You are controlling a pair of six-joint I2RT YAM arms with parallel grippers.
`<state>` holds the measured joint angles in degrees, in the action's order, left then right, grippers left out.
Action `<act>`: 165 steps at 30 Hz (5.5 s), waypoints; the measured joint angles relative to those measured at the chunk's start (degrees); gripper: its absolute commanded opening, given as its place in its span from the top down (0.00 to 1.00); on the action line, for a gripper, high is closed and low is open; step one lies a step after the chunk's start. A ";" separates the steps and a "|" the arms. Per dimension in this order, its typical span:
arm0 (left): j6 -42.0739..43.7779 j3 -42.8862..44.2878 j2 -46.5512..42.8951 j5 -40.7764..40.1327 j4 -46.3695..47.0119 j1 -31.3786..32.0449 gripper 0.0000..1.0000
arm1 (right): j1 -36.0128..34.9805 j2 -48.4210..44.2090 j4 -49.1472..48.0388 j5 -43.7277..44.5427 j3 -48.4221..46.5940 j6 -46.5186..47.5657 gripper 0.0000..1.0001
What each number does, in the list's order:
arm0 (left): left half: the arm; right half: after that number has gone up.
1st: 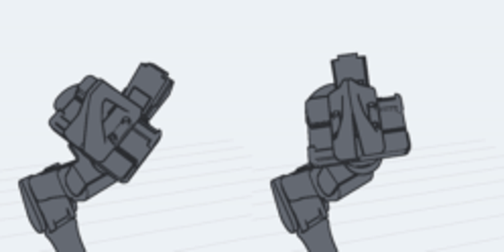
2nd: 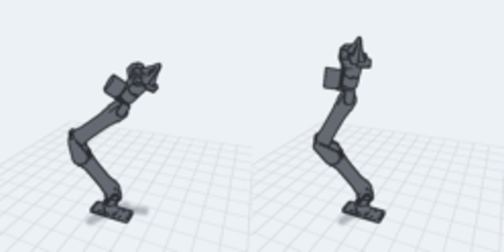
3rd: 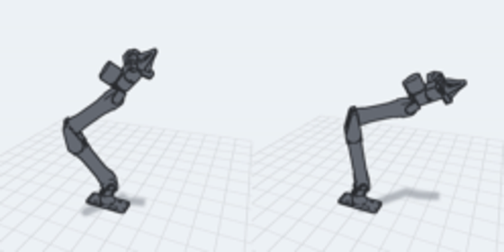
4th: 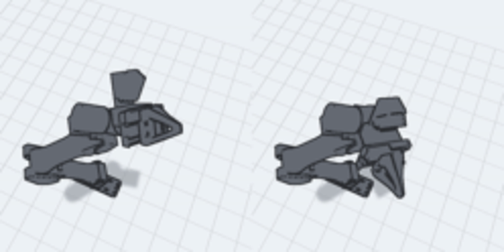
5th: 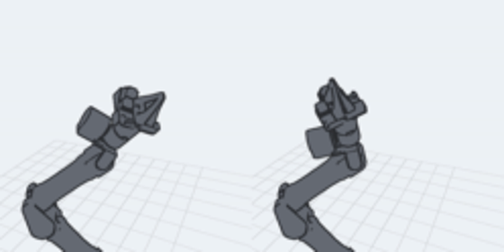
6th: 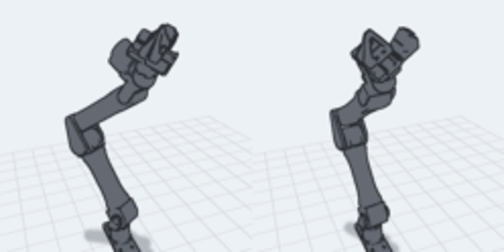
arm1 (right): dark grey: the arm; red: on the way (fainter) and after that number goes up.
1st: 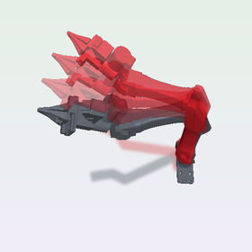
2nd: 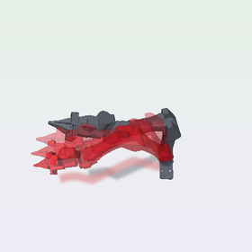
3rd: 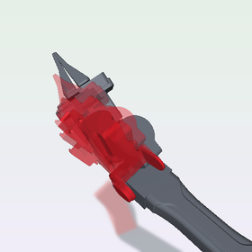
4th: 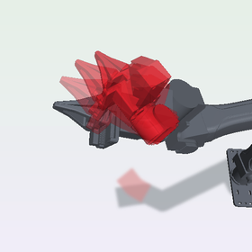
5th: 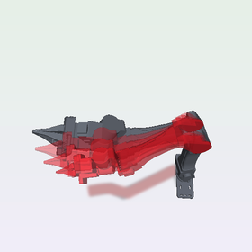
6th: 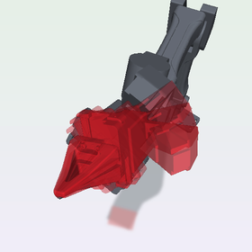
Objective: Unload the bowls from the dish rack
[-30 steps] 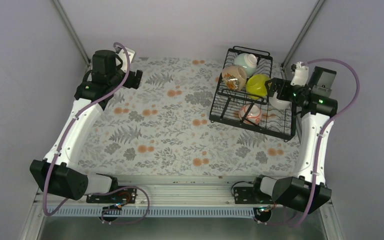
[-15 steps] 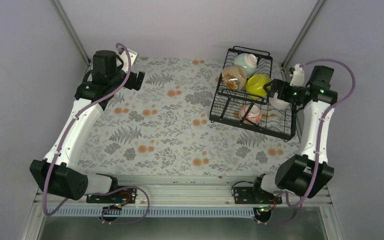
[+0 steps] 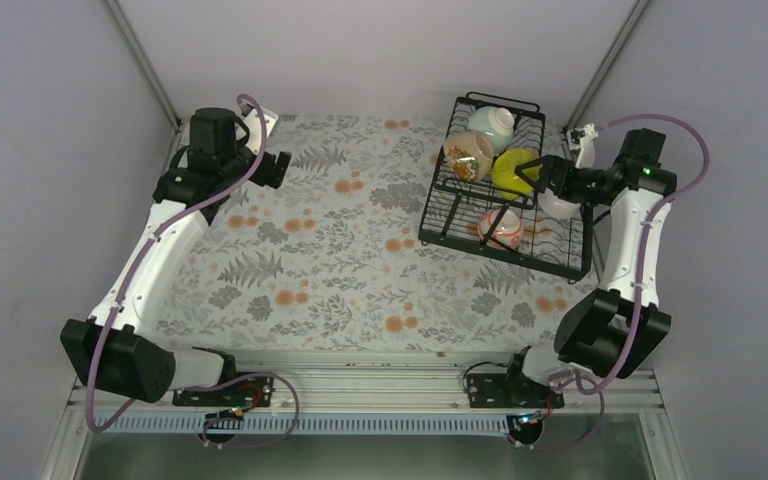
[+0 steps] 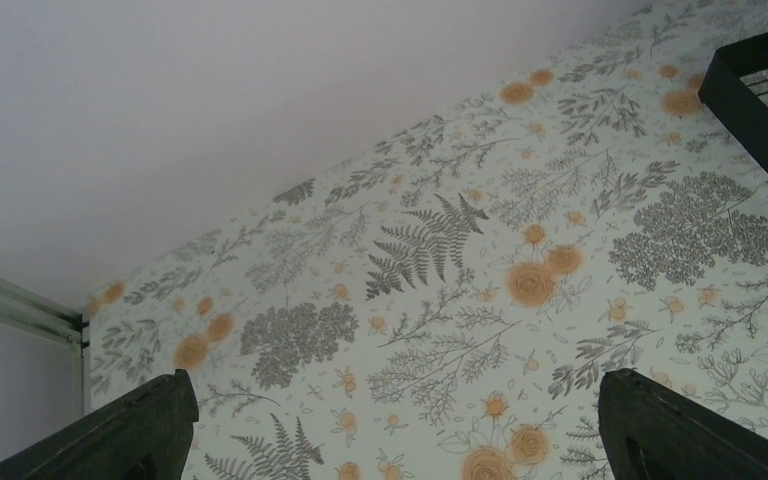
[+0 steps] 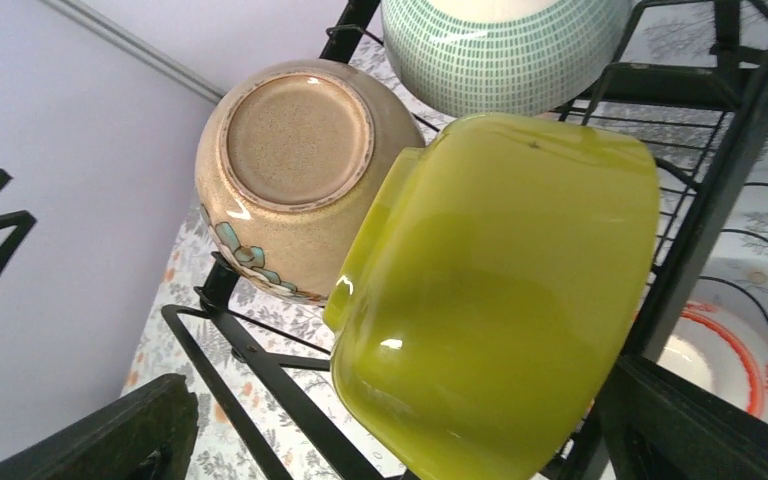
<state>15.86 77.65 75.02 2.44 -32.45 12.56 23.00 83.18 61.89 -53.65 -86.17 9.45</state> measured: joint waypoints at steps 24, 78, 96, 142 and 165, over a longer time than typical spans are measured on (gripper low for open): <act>0.00 -0.85 0.02 1.27 0.44 0.50 0.00 | 0.81 4.20 3.78 -8.44 -4.44 3.74 0.57; 4.59 3.56 1.49 4.00 1.36 11.13 0.00 | -1.01 5.25 4.94 -19.67 -16.22 7.04 0.97; 8.98 1.62 1.42 -6.27 7.58 -1.33 0.00 | -35.95 6.71 9.16 5.07 -30.27 9.33 0.97; 9.14 -3.50 -0.55 13.38 9.66 -35.43 0.00 | -92.78 52.17 -0.96 55.91 -36.59 14.45 0.96; 10.38 -2.91 -1.53 21.33 4.42 -35.17 0.00 | -92.65 36.70 -5.05 64.04 -25.14 14.78 0.42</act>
<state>26.24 74.74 73.49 23.77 -28.03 -22.61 -69.65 119.87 56.84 10.39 -111.31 24.23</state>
